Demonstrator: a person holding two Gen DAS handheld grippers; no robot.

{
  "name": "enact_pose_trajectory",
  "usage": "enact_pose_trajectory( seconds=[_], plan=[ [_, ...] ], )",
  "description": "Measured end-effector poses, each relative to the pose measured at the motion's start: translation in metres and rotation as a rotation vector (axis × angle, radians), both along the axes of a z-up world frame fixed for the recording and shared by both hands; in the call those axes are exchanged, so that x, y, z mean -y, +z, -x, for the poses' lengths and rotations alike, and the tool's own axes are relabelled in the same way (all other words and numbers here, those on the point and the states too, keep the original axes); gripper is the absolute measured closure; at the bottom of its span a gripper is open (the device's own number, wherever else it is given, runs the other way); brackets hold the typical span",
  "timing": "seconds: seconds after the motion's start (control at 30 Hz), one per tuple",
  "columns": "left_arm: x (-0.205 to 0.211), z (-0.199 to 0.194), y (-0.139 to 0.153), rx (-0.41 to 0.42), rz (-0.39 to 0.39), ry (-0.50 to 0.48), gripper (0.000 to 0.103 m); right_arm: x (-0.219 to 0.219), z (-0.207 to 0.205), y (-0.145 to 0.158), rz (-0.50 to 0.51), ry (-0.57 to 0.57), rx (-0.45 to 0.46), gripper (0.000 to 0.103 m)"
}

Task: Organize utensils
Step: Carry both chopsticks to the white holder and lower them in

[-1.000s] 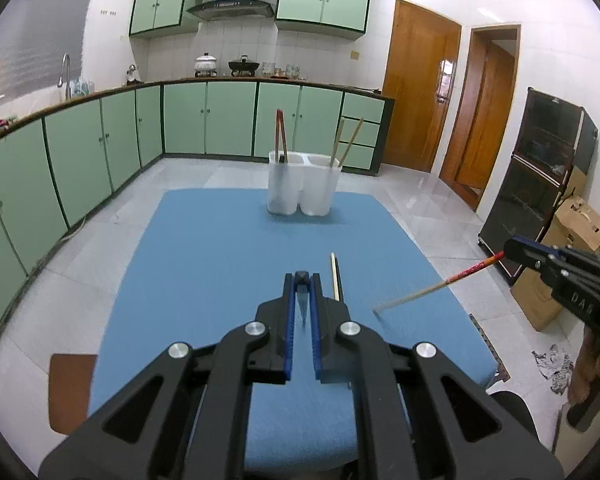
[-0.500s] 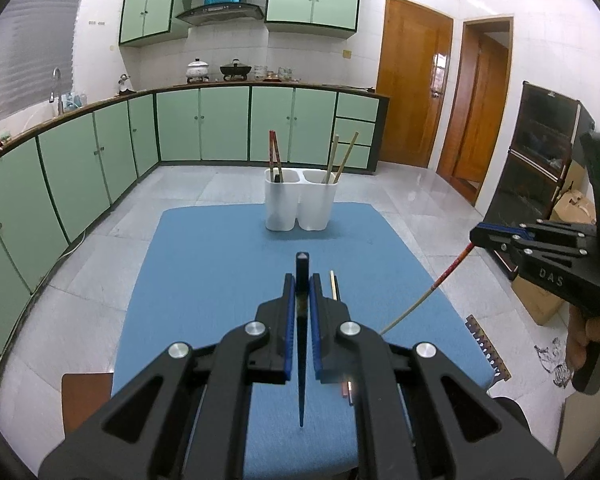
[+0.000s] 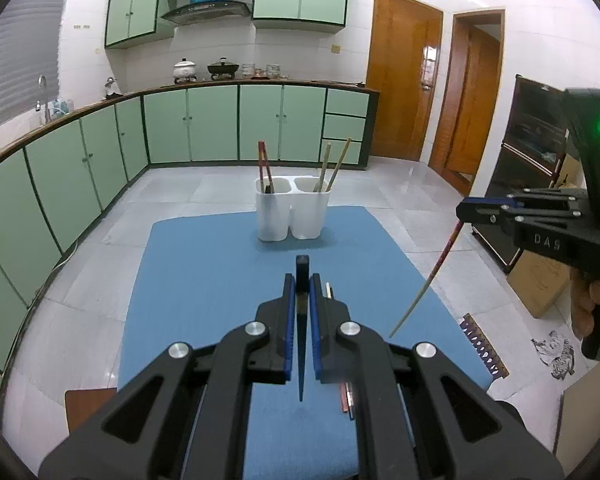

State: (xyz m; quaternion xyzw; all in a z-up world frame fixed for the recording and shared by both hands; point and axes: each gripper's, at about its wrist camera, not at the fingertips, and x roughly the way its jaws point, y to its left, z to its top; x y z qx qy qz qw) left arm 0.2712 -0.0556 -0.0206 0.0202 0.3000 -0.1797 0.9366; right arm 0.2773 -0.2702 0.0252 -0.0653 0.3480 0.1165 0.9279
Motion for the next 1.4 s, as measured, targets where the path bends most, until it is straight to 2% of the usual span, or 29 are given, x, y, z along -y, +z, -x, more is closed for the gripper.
enact_pose_trajectory(
  seconds=[0.37, 0.5, 0.7, 1.13, 1.27, 1.4],
  plan=[
    [0.012, -0.059, 0.05, 0.018, 0.001, -0.044, 0.097, 0.009, -0.039, 0.064, -0.039, -0.008, 0.034, 0.097],
    [0.015, -0.086, 0.07, 0.009, 0.046, -0.056, 0.097, 0.013, -0.06, 0.084, -0.049, -0.017, 0.034, 0.097],
    [0.026, -0.125, 0.094, 0.048, 0.05, -0.047, 0.097, 0.013, -0.093, 0.108, -0.082, -0.027, 0.04, 0.097],
    [0.075, -0.217, 0.143, 0.194, 0.03, -0.005, 0.097, 0.013, -0.185, 0.127, -0.147, -0.094, 0.096, 0.097],
    [0.083, -0.246, 0.143, 0.215, 0.033, 0.018, 0.097, 0.016, -0.215, 0.124, -0.165, -0.124, 0.128, 0.097],
    [0.091, -0.275, 0.129, 0.228, 0.015, 0.033, 0.097, 0.019, -0.241, 0.114, -0.14, -0.155, 0.153, 0.097]
  ],
)
